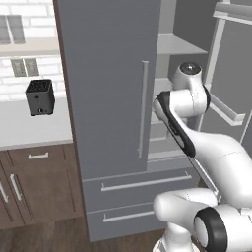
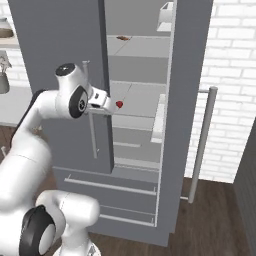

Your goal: Take the strawberry from the fridge and place it on top of the pancake, located on the dining counter.

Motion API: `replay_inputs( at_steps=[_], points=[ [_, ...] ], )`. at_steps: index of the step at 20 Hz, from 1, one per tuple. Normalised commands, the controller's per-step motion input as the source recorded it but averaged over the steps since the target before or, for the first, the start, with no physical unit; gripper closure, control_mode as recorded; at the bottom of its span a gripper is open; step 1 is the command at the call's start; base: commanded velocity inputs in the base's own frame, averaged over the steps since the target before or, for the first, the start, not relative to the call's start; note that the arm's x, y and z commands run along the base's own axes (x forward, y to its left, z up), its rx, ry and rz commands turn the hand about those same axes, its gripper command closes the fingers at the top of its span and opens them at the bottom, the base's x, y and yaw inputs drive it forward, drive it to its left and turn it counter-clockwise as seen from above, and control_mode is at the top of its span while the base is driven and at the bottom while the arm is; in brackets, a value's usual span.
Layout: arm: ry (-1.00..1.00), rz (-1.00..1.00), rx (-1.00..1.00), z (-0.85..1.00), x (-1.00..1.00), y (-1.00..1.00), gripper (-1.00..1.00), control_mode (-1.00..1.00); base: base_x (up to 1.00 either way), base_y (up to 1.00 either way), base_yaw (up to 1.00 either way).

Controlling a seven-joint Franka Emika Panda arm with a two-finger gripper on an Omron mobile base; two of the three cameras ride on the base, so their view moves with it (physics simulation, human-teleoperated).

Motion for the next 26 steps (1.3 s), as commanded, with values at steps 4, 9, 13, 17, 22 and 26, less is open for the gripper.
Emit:
replay_inputs(
  at_steps=[4,9,13,17,22,26],
  points=[
    [-0.28,-0.02,0.02,0.68,0.00,0.71,-1.00,-1.00,0.00,0.00,0.00],
    [-0.01,0.00,-0.09,0.41,0.22,0.50,-1.00,-1.00,0.00,0.00,0.00],
    [-0.03,0.00,-0.01,0.00,0.49,0.29,-1.00,-1.00,0.00,0.00,0.00],
    [-0.06,0.00,0.04,-0.01,0.39,0.01,-1.00,-1.00,0.00,0.00,0.00],
    [-0.01,0.00,0.01,-0.04,0.27,0.00,-1.00,-1.00,0.00,0.00,0.00],
    [0.00,0.00,0.00,0.00,0.51,0.00,-1.00,-1.00,0.00,0.00,0.00]
  ],
)
